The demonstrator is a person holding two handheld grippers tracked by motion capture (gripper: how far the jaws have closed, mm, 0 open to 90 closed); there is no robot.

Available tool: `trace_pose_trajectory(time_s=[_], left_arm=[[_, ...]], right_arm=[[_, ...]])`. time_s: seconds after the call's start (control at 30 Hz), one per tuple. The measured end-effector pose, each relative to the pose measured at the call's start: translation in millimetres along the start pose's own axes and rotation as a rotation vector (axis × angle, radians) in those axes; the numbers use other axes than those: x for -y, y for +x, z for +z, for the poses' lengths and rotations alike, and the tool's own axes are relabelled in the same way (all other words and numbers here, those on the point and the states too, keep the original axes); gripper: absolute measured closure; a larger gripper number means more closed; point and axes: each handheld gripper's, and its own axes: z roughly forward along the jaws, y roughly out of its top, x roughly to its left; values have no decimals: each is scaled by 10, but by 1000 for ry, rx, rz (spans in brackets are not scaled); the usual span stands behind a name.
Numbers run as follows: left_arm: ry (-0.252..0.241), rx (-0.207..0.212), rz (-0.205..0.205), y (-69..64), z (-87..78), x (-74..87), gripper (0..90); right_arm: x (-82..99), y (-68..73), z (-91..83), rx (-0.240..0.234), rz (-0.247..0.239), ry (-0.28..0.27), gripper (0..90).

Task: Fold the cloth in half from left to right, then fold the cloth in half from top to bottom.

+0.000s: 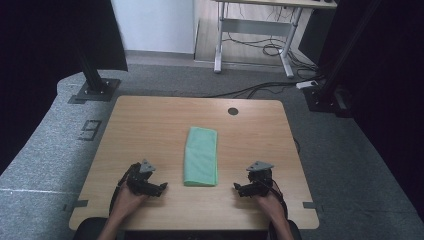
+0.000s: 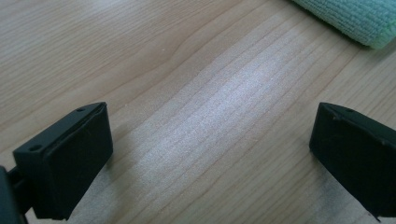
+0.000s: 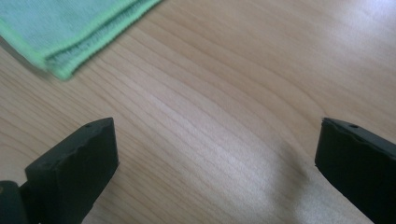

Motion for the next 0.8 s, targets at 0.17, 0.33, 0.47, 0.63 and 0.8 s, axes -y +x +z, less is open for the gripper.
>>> trace_pose_trajectory(time_s=[0.17, 0.33, 0.47, 0.63, 0.8], left_arm=[[6, 8, -9, 14, 3, -1, 0], [6, 9, -10, 15, 5, -2, 0], [5, 9, -10, 14, 5, -2, 0], [6, 10, -10, 15, 5, -2, 0], [5, 9, -10, 15, 5, -1, 0]], right_arm=[[59, -26, 34, -9, 31, -3, 0], [76, -26, 40, -9, 26, -22, 0], [77, -24, 42, -10, 26, -23, 0], [76, -20, 42, -6, 29, -23, 0], [76, -18, 42, -4, 32, -23, 0]])
